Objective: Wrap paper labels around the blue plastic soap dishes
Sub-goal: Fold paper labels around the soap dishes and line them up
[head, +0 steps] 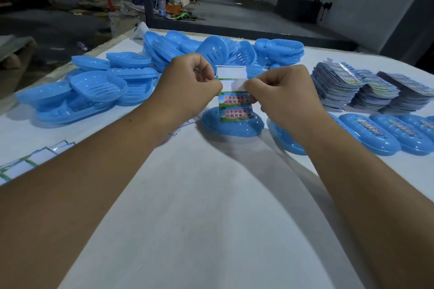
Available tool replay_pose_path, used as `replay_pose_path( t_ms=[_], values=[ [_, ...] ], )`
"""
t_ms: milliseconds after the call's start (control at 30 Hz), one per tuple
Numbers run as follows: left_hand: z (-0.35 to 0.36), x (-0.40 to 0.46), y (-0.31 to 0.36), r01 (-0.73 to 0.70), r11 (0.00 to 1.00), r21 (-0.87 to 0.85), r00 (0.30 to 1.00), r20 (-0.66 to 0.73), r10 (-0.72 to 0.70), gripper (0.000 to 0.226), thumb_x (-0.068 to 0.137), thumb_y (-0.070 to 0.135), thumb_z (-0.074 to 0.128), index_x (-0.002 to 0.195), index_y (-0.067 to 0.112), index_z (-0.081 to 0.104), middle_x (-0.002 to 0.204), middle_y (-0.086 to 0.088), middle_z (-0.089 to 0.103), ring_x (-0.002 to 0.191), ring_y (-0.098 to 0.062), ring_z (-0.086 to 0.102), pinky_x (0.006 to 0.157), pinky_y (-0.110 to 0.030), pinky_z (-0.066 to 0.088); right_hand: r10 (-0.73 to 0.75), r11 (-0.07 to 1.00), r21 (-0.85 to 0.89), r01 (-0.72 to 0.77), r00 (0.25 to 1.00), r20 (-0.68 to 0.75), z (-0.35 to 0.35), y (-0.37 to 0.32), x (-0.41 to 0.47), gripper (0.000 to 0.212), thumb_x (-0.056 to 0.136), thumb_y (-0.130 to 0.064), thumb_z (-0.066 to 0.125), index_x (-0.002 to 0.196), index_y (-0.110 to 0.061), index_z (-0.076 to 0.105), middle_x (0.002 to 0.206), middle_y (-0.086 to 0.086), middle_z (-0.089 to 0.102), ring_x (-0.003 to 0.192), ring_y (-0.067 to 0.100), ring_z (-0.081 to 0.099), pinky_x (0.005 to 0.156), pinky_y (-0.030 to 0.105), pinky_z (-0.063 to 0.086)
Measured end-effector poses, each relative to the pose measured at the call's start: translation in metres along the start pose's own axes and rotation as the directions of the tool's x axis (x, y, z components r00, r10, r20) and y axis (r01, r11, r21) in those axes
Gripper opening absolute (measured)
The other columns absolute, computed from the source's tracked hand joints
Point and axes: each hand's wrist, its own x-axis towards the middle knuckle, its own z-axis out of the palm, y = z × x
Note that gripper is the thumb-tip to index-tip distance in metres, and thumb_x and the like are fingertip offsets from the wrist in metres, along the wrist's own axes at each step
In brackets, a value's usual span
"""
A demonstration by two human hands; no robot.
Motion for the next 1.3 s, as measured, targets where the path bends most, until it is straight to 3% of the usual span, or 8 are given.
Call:
replay_pose_path(
  t_ms=[167, 400, 600, 767, 900, 1000, 1167, 1300],
  values=[
    [-0.013, 0.007, -0.003, 0.128, 0.983, 0.128, 0.988, 0.074, -0.138, 0.014, 0.075, 0.012, 0.070, 0.071, 0.021, 0.061, 0.047, 0.016, 0.059, 0.040, 0.005, 0.048, 0.041, -0.011, 0.037, 0.066, 0.998, 0.017, -0.066, 0.998, 0.006, -0.003, 0.001, 0.002, 0.025, 0.082, -0.026, 0.066, 0.064, -0.010, 0.074, 0.053, -0.008, 0.066, 0.042, 0.003, 0.044, 0.037, 0.015, 0.036],
    [-0.024, 0.011, -0.008, 0.162, 0.921, 0.355, 0.971, 0.111, -0.213, 0.008, 0.078, 0.022, 0.070, 0.073, 0.023, 0.064, 0.069, 0.006, 0.067, 0.061, -0.007, 0.058, 0.055, -0.025, 0.041, 0.135, 0.988, 0.071, -0.138, 0.990, 0.050, -0.004, 0.000, 0.000, 0.018, 0.076, -0.031, 0.068, 0.061, -0.024, 0.075, 0.064, 0.005, 0.071, 0.050, 0.012, 0.044, 0.039, 0.018, 0.033],
    [-0.029, 0.009, -0.006, 0.215, 0.898, 0.385, 0.955, 0.110, -0.275, 0.010, 0.078, 0.020, 0.068, 0.069, 0.021, 0.063, 0.065, 0.007, 0.067, 0.058, -0.006, 0.054, 0.051, -0.024, 0.037, 0.157, 0.985, 0.060, -0.161, 0.986, 0.063, -0.002, -0.001, -0.001, 0.019, 0.077, -0.028, 0.068, 0.062, -0.019, 0.075, 0.061, -0.001, 0.071, 0.044, 0.006, 0.044, 0.038, 0.016, 0.036],
    [-0.039, 0.010, -0.005, 0.227, 0.856, 0.465, 0.943, 0.115, -0.312, 0.005, 0.078, 0.019, 0.065, 0.075, 0.016, 0.067, 0.080, -0.005, 0.073, 0.060, -0.010, 0.051, 0.052, -0.026, 0.038, 0.181, 0.978, 0.093, -0.188, 0.980, 0.077, -0.003, -0.002, -0.002, 0.026, 0.079, -0.027, 0.069, 0.053, -0.023, 0.073, 0.058, -0.005, 0.069, 0.046, 0.007, 0.044, 0.038, 0.015, 0.034],
    [-0.042, 0.009, -0.006, 0.220, 0.847, 0.484, 0.940, 0.126, -0.316, 0.007, 0.076, 0.019, 0.065, 0.072, 0.015, 0.068, 0.068, -0.005, 0.066, 0.059, -0.012, 0.048, 0.053, -0.026, 0.037, 0.190, 0.973, 0.119, -0.199, 0.978, 0.083, -0.003, -0.004, -0.003, 0.033, 0.079, -0.024, 0.069, 0.046, -0.022, 0.069, 0.055, -0.007, 0.066, 0.043, 0.006, 0.043, 0.036, 0.014, 0.031],
    [-0.042, 0.011, -0.006, 0.231, 0.844, 0.484, 0.939, 0.115, -0.323, 0.006, 0.078, 0.018, 0.063, 0.074, 0.017, 0.068, 0.073, -0.005, 0.061, 0.063, -0.016, 0.049, 0.056, -0.027, 0.038, 0.201, 0.969, 0.126, -0.210, 0.976, 0.083, -0.002, -0.004, -0.004, 0.034, 0.079, -0.023, 0.069, 0.045, -0.021, 0.069, 0.054, -0.007, 0.066, 0.042, 0.005, 0.044, 0.036, 0.014, 0.031],
    [-0.040, 0.011, -0.006, 0.286, 0.863, 0.416, 0.922, 0.126, -0.366, 0.015, 0.081, 0.013, 0.063, 0.067, 0.015, 0.063, 0.069, -0.004, 0.069, 0.064, -0.018, 0.056, 0.068, -0.032, 0.048, 0.211, 0.969, 0.116, -0.217, 0.975, 0.062, -0.004, -0.001, -0.002, 0.031, 0.079, -0.024, 0.069, 0.049, -0.016, 0.069, 0.054, -0.007, 0.066, 0.041, 0.003, 0.044, 0.036, 0.014, 0.031],
    [-0.039, 0.010, -0.003, 0.295, 0.848, 0.440, 0.917, 0.118, -0.380, 0.014, 0.083, 0.014, 0.063, 0.070, 0.016, 0.066, 0.063, 0.001, 0.071, 0.062, -0.013, 0.057, 0.067, -0.030, 0.049, 0.216, 0.972, 0.087, -0.220, 0.975, 0.051, -0.003, 0.001, -0.001, 0.025, 0.079, -0.025, 0.068, 0.058, -0.012, 0.073, 0.054, -0.008, 0.067, 0.040, 0.001, 0.044, 0.035, 0.014, 0.033]
  ],
)
